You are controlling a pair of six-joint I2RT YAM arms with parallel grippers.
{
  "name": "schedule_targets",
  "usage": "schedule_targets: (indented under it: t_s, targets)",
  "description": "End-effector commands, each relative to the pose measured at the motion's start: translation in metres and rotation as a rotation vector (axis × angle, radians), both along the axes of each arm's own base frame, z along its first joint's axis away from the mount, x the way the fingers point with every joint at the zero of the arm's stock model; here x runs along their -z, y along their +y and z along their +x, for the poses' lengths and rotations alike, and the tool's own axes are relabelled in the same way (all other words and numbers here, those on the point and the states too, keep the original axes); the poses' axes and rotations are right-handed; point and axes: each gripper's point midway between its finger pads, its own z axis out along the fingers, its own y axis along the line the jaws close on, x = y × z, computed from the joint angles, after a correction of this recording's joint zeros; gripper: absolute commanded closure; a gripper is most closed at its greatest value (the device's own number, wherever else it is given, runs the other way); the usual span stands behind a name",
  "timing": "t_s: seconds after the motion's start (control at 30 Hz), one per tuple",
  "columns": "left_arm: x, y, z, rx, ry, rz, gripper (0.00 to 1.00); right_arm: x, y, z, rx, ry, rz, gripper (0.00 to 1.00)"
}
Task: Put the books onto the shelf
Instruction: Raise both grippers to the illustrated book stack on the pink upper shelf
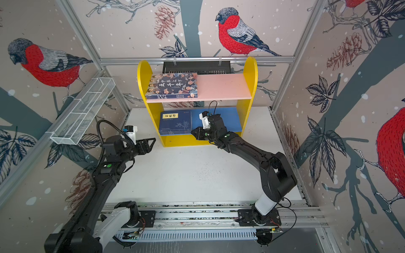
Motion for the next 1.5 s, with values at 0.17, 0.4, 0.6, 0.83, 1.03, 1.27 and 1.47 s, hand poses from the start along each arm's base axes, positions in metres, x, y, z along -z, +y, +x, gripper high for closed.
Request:
schedule_targets:
  t_s: [0.17,0.4,0.6,0.83,1.03,1.27,1.47]
  targets:
    - [-0.008,-0.001,0.0,0.018,-0.046,0.003,0.24,-0.004,0.016,0.007,-0.033,-0.039,0.016,0.82]
    - [-0.036,-0.009,0.0,0.077,-0.104,0.015,0.24,-0.016,0.024,-0.013,-0.101,-0.081,-0.012,0.8]
    - [-0.102,-0.027,-0.004,0.216,-0.194,0.014,0.25,-0.062,0.022,-0.064,-0.209,-0.192,-0.025,0.71]
    - [-0.189,-0.035,0.0,0.274,-0.347,0.0,0.25,-0.167,-0.019,-0.08,-0.084,-0.4,0.1,0.61]
    - [-0.248,-0.024,0.019,0.178,-0.438,-0.057,0.25,-0.221,-0.058,-0.037,0.075,-0.426,0.182,0.59]
    - [-0.285,-0.021,0.035,0.159,-0.527,-0.08,0.24,-0.256,-0.061,-0.003,0.128,-0.458,0.215,0.58]
    - [-0.302,-0.018,0.047,0.142,-0.567,-0.085,0.24,-0.269,-0.057,0.026,0.155,-0.448,0.2,0.58]
